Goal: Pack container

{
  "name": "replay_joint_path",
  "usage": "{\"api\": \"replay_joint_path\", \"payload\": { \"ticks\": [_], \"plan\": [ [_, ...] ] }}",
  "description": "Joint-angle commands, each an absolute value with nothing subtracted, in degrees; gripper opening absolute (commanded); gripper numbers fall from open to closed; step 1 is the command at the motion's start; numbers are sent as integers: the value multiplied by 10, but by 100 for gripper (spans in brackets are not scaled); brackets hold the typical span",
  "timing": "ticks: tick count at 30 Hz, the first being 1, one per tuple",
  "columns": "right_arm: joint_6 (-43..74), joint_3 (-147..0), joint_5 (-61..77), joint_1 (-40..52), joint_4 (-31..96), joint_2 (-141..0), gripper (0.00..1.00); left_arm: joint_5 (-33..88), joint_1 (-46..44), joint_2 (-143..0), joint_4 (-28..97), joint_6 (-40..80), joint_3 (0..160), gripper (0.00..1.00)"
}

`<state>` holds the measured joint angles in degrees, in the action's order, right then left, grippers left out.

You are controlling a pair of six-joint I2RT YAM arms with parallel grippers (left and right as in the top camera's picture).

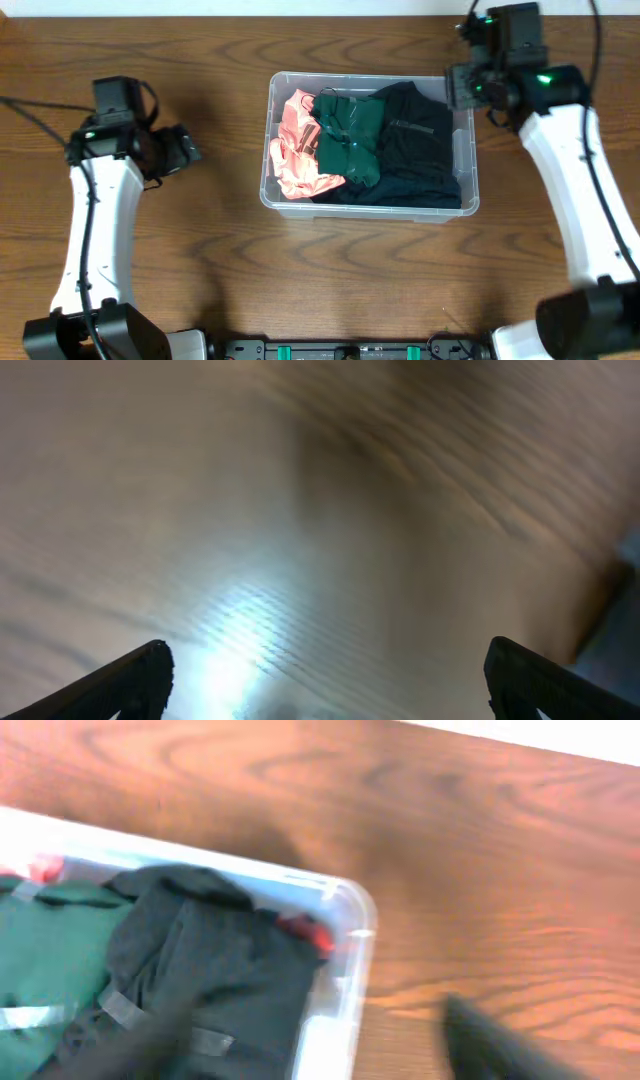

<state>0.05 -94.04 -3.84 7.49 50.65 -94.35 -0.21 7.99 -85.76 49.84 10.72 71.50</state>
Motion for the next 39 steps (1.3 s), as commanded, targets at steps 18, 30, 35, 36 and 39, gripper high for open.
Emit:
{"api": "replay_joint_path", "payload": {
  "ticks": [18,30,35,36,39],
  "plan": [
    [42,-750,32,-67,548,-728,99,41,28,-695,542,28,715,98],
    [43,-464,33,-67,500,-298,99,50,27,-305,536,54,543,98],
    [43,-461,32,-67,543,-218,99,50,27,-220,565,54,536,98],
    [43,-461,32,-67,554,-209,99,50,27,-211,569,54,535,98],
    [43,-461,32,-67,587,-201,99,50,27,-197,574,54,535,98]
  ]
}}
